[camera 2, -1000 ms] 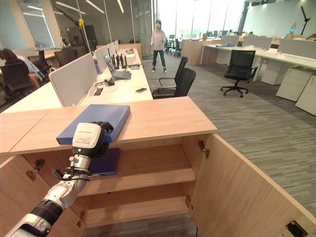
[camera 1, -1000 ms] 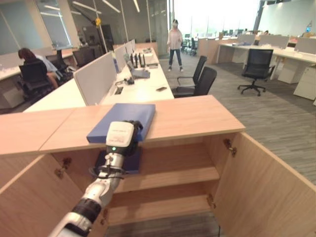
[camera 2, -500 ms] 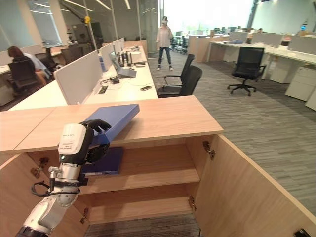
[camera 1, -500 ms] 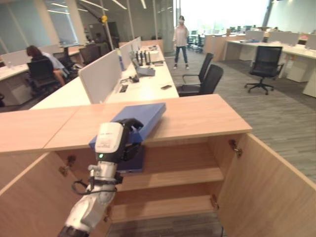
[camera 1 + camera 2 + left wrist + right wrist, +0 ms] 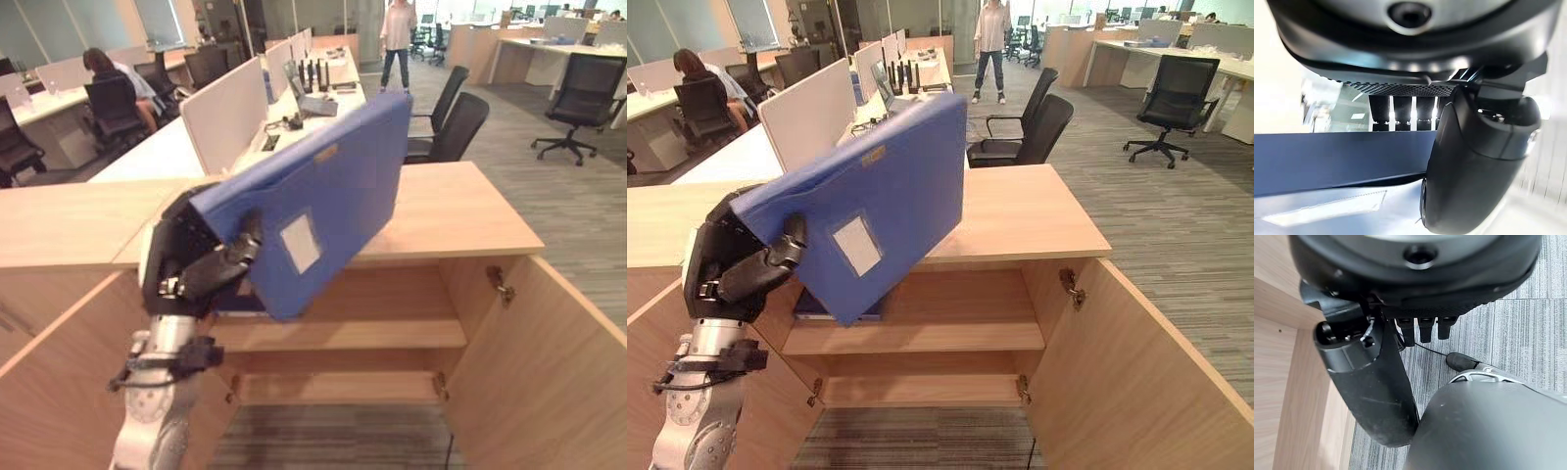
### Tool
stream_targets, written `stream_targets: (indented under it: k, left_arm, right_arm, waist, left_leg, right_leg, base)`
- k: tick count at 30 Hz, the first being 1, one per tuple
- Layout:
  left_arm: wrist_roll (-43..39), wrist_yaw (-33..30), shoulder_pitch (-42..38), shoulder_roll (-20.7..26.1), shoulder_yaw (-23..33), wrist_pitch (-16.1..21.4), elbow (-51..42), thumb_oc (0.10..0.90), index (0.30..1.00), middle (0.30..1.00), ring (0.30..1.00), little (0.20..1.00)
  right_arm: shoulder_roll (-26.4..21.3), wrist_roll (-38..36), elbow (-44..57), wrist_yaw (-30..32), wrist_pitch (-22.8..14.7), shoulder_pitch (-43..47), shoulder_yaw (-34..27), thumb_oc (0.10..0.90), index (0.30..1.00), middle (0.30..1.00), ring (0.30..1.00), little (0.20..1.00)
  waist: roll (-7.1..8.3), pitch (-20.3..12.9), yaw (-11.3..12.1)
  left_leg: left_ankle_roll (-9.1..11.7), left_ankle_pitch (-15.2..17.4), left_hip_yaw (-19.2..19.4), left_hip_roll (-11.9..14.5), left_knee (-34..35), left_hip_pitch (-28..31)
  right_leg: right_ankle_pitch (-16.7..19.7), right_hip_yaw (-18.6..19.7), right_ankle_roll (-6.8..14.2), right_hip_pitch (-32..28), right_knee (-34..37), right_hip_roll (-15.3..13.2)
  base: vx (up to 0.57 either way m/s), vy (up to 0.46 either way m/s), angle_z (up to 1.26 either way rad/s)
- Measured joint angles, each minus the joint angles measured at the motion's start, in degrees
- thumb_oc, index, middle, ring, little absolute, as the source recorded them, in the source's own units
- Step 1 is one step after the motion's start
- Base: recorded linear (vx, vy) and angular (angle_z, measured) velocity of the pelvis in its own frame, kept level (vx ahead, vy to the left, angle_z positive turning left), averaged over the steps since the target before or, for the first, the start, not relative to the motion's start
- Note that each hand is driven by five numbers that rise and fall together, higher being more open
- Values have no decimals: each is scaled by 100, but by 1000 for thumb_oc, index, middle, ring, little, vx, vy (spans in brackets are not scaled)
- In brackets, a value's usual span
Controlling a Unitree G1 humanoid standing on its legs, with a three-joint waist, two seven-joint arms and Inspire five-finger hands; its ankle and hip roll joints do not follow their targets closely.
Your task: Put the empty folder in the office cabinet
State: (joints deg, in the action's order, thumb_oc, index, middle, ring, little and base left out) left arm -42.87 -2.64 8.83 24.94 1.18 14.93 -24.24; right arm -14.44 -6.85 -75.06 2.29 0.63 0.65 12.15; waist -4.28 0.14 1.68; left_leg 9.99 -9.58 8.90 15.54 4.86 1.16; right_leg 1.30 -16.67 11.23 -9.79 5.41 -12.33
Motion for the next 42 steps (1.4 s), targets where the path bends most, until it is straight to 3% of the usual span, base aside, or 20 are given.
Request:
stream_targets:
  k: [1, 4, 9, 13, 17, 20, 22, 24, 25, 27, 38, 42]
  left_arm:
    - [-638, 195, -74, -23, -103, -11, 1, 400, 300, 300, 300, 300]
    - [-1553, 588, -224, -112, -301, -22, 0, 400, 300, 300, 300, 300]
    - [-2005, 1040, -424, -109, -589, -37, -9, 400, 300, 300, 300, 300]
    - [-2480, 1222, -422, -26, -1326, -262, 110, 400, 300, 300, 300, 300]
    - [-2921, 1444, -402, 604, -2672, -975, 879, 400, 300, 300, 300, 300]
    - [-2931, 1631, -229, 1775, -3467, -1797, 1365, 400, 300, 300, 300, 300]
    - [-2794, 1767, -12, 1877, -3326, -1882, 2025, 400, 300, 300, 300, 300]
    - [-2606, 1805, 117, 2105, -3138, -1890, 2072, 400, 300, 300, 300, 300]
    - [-2054, 1839, 402, 2601, -2601, -1890, 2089, 400, 300, 300, 300, 300]
    - [-1612, 1838, 546, 2759, -2280, -1877, 2123, 400, 300, 300, 300, 300]
    - [568, 1946, 1060, 2821, -1659, -1777, 2169, 400, 300, 300, 300, 300]
    - [1406, 1895, 1176, 2829, -1295, -1613, 2176, 400, 300, 300, 300, 300]
  right_arm:
    - [7, 4, 0, -55, 0, 2, 51, 800, 900, 900, 900, 900]
    - [21, 14, -1, -153, -3, 51, 74, 800, 900, 900, 900, 900]
    - [70, 130, -9, -276, -24, 107, 84, 800, 900, 900, 900, 900]
    - [64, 239, -20, -278, -25, 174, 245, 800, 900, 900, 900, 900]
    - [37, 384, -130, -281, -31, 290, 414, 800, 900, 900, 900, 900]
    - [18, 459, -241, -304, -27, 407, 463, 800, 900, 900, 900, 900]
    - [-5, 452, -250, -308, -19, 377, 473, 800, 900, 900, 900, 900]
    - [-10, 453, -230, -335, -22, 389, 458, 800, 900, 900, 900, 900]
    - [-47, 451, -236, -332, -22, 377, 458, 800, 900, 900, 900, 900]
    - [-61, 435, -232, -359, -21, 376, 457, 800, 900, 900, 900, 900]
    - [-362, 348, -56, -474, 5, 385, 526, 800, 900, 900, 900, 900]
    - [-599, 511, 508, -487, 64, 376, 680, 800, 900, 900, 900, 900]
  waist:
    - [24, 16, 0]
    - [37, 26, -37]
    - [26, 20, -103]
    - [18, 14, -157]
    - [-60, -38, -195]
    - [-116, -67, -320]
    - [-123, -73, -285]
    - [-111, -78, -287]
    - [-105, -91, -280]
    - [-106, -92, -229]
    - [-14, -220, 6]
    - [-19, -218, 10]
  left_leg:
    - [0, 0, -5, -18, -18, 11]
    - [0, 3, -1, -64, -17, 57]
    - [6, 18, 39, -64, 3, 109]
    - [5, 16, 48, -63, 5, 119]
    - [2, 13, 68, -63, 5, 122]
    - [29, 30, 157, -55, 6, 196]
    - [38, 36, 179, -56, 9, 210]
    - [39, 36, 179, -49, 9, 214]
    - [48, 56, 180, -57, 9, 218]
    - [69, 69, 178, -57, 10, 207]
    - [72, 71, 174, -57, 10, 190]
    - [71, 69, 173, -56, 10, 177]
  right_leg:
    - [6, -10, -9, -20, 0, -14]
    - [17, -22, -24, -69, 0, -60]
    - [17, 25, -21, -88, -1, -67]
    - [7, 44, 8, -86, -1, -67]
    - [16, 72, 3, -68, -1, -68]
    - [52, 141, -47, -79, -1, -72]
    - [54, 163, -49, -77, 0, -78]
    - [55, 161, -50, -79, 0, -72]
    - [48, 162, -39, -87, 0, -82]
    - [46, 160, -31, -76, 0, -82]
    - [34, 159, -3, -61, 0, -83]
    - [34, 154, -2, -50, 0, -82]
  base:
    - [-8, 6, 4]
    - [-6, 3, 0]
    - [-5, 5, -3]
    - [0, 0, 0]
    - [-5, 3, -1]
    - [-7, 6, -12]
    - [2, 10, -7]
    - [0, 0, 0]
    - [0, 0, 0]
    - [0, 0, 0]
    - [0, 0, 0]
    - [0, 0, 0]
